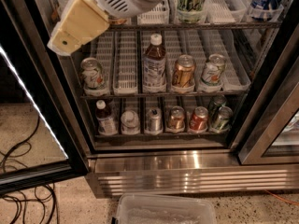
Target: Pick water bottle from top shelf of fridge
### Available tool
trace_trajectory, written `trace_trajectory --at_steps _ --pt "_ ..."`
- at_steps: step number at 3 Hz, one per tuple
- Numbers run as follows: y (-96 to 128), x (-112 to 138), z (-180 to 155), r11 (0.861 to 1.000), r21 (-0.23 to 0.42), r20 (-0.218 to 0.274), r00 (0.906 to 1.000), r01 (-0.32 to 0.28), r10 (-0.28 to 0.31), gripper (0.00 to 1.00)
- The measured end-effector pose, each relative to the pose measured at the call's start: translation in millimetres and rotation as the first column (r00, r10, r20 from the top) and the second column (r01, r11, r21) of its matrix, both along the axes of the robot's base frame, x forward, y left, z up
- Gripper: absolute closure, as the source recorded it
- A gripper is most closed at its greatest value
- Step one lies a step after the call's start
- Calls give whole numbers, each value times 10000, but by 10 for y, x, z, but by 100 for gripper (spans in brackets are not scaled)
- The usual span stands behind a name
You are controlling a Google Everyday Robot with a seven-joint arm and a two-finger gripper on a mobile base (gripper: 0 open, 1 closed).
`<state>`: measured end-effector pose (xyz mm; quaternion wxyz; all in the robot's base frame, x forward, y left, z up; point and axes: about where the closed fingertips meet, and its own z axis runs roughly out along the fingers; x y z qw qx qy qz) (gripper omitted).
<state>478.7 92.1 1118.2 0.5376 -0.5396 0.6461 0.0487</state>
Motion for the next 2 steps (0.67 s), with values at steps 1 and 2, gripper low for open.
trace_trajectory --at_steps 1,2 --pt "-33 98 11 9984 116 41 9984 561 -561 0" --pt "15 296 -54 9899 435 393 9899 1347 -1365 0"
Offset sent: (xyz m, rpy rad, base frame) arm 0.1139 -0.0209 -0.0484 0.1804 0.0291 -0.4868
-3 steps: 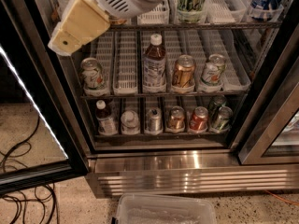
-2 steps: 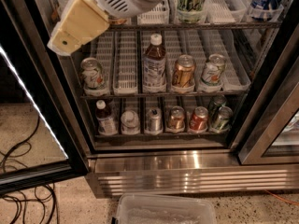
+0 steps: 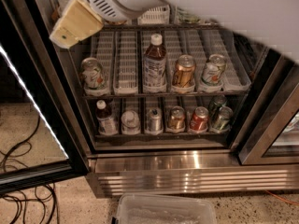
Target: Pick water bottle from top shelf of fridge
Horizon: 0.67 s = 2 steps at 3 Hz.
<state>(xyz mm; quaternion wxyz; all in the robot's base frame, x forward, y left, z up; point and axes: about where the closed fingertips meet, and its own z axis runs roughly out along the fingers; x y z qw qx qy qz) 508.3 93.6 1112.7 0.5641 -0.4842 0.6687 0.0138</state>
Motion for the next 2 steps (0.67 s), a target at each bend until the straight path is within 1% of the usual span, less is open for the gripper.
trace_trajectory --at_steps 1,2 --pt "45 238 -132 9980 325 144 9984 549 -554 0" --pt "2 233 17 9949 421 446 9946 920 -939 0"
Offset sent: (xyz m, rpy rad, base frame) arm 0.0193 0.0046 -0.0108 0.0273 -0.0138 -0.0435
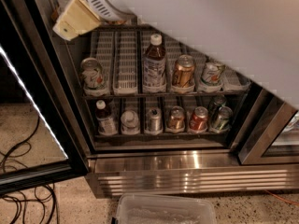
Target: Pick water bottle from top shelf of fridge
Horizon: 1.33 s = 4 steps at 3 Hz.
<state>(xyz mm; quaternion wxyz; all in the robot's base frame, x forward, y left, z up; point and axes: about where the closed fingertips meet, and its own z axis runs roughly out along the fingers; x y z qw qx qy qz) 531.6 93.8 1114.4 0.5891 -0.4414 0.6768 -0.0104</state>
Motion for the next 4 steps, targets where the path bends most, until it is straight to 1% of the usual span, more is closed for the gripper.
trace_trajectory --at_steps 1,2,3,4 --pt "41 -84 123 10000 12 214 9998 -55 55 0" --pt "129 -152 170 9997 186 227 9997 -127 123 0" --pt "183 -128 118 9991 421 122 9999 66 -72 15" --pt "241 -2 26 9969 740 36 9996 269 -272 20"
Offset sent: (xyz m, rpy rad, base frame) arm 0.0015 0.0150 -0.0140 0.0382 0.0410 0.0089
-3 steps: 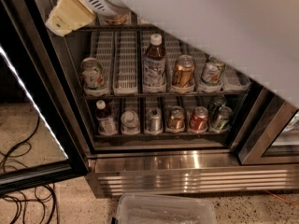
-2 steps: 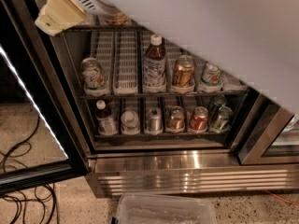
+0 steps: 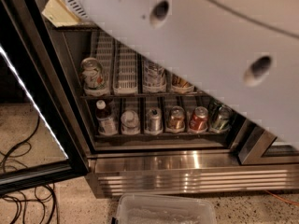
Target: Pick water bottle from top shelf of fridge
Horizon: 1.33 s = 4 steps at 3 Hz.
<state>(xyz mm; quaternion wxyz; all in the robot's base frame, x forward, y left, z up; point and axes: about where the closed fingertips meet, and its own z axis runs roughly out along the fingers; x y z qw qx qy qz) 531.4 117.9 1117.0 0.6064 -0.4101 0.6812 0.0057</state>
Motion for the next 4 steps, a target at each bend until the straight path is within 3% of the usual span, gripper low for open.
trace_trajectory --at_steps 2,4 --pt "-21 306 -267 9948 233 -9 9950 996 -996 34" --pt "61 618 -359 9849 325 455 9842 1700 -1714 26"
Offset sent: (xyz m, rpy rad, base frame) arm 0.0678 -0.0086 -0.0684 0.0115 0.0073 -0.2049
